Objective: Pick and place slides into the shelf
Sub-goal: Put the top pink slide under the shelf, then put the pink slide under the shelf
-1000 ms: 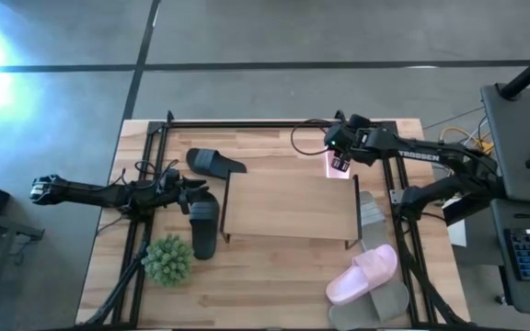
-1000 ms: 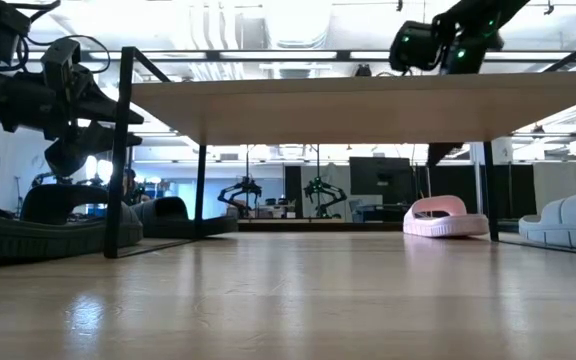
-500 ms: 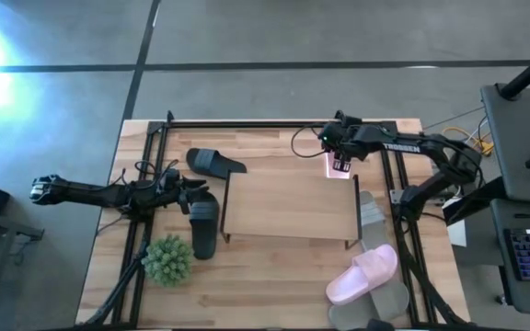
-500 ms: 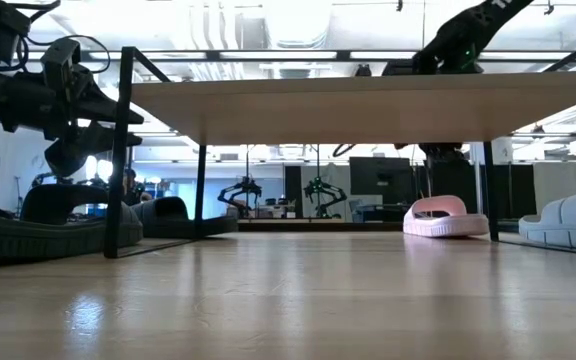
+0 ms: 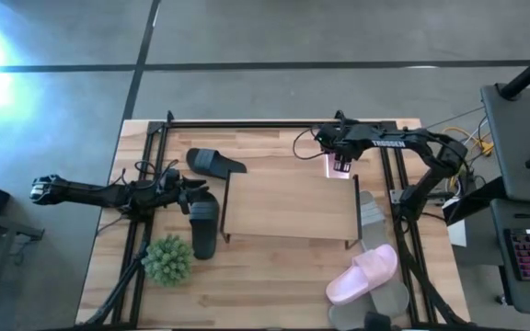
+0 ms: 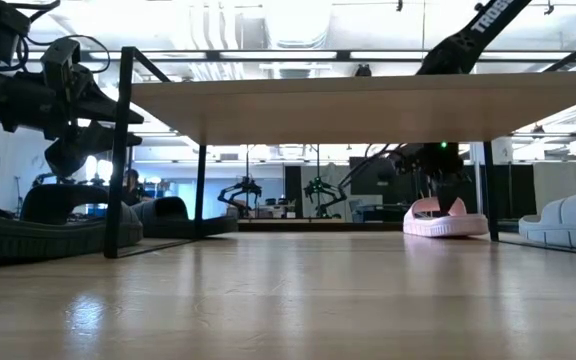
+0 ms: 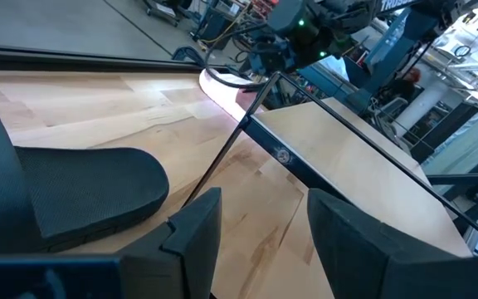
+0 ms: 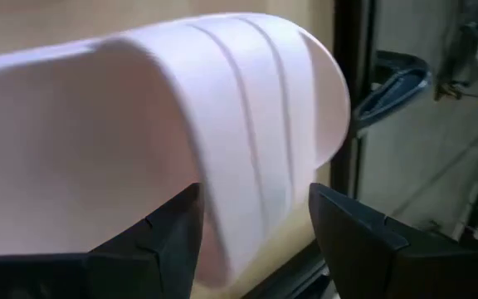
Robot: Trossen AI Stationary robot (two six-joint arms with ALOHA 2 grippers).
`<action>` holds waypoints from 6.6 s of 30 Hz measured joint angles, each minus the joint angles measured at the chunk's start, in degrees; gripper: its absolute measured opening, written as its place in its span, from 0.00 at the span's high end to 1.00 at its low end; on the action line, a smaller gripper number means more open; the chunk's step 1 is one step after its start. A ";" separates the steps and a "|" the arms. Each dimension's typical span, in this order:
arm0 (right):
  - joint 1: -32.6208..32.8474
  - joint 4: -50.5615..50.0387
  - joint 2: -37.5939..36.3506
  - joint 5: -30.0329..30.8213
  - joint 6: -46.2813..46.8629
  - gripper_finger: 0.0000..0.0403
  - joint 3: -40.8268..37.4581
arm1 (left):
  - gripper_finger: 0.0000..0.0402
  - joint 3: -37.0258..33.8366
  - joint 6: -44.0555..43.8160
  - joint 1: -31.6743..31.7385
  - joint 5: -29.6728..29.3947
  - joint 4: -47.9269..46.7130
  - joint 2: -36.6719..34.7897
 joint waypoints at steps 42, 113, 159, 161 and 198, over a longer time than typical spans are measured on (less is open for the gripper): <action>-2.23 3.80 -18.67 -12.88 22.63 0.98 21.18 | 0.59 0.00 0.00 0.02 0.00 0.00 0.05; 75.32 -35.12 20.23 -4.12 82.82 0.97 46.94 | 0.59 0.00 -0.01 0.02 -0.02 -0.04 0.01; 71.11 -50.19 25.56 -38.06 100.10 0.49 46.01 | 0.59 0.00 0.00 0.00 0.00 -0.02 0.07; 71.62 -49.95 24.97 -40.13 103.82 0.49 45.36 | 0.59 0.00 0.01 -0.01 0.00 -0.02 0.02; 79.58 -50.08 17.23 -45.92 119.38 0.52 37.11 | 0.59 0.00 0.01 0.00 0.00 -0.28 0.05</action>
